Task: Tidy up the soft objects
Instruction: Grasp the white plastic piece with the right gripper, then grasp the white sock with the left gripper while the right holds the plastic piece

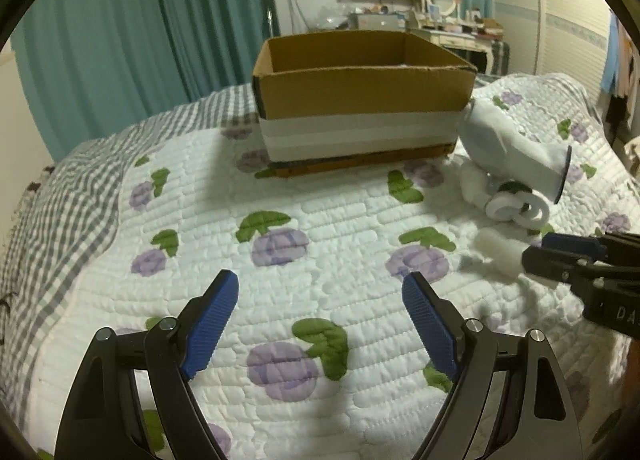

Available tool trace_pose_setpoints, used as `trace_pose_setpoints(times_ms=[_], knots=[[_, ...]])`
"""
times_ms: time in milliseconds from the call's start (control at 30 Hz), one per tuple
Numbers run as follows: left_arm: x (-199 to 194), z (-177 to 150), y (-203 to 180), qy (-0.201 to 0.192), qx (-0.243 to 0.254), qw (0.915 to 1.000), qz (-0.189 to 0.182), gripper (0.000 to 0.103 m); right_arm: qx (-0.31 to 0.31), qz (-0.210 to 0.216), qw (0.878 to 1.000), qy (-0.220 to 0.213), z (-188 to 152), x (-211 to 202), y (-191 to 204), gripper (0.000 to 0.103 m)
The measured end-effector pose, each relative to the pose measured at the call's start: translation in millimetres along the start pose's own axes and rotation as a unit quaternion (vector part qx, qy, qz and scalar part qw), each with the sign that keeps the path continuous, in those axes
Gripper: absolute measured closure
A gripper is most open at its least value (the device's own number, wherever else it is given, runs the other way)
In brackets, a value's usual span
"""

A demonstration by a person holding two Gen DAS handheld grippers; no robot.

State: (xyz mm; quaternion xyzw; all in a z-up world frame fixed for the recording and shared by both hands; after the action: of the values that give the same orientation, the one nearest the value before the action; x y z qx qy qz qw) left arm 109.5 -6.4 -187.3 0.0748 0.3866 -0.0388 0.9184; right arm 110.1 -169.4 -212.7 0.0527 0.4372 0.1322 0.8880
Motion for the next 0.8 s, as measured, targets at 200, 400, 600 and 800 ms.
trace_pose_setpoints(times_ms=[200,400,600,800], knots=[[8,-4,11,0.009,-0.020,0.9997,-0.007,0.018,-0.018,-0.022,1.000,0.013,2,23,5,0.041],[7,-5,22,0.010,-0.034,0.9993,-0.008,0.018,-0.028,-0.062,0.997,0.034,-3,43,0,0.072],[-7,6,11,-0.003,-0.024,0.9996,-0.017,0.018,-0.034,-0.050,0.998,-0.032,10,-5,5,0.074],[-19,40,-36,-0.014,-0.001,0.9990,-0.043,0.018,-0.050,-0.058,0.995,-0.064,45,-51,-14,0.074]])
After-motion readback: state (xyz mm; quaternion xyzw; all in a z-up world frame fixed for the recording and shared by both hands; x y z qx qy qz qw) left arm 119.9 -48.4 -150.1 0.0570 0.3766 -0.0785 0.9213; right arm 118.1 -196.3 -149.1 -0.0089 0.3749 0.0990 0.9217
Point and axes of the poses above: each gripper's, at about its wrist camera, not at the fingertips, and x roughly the way its jaws point, y to its left, z to its top, the point moved 6 cm from there along x, roughly the way its jaws point, and after that the axes turned 2 degrees about y, right-handed, at the moved point
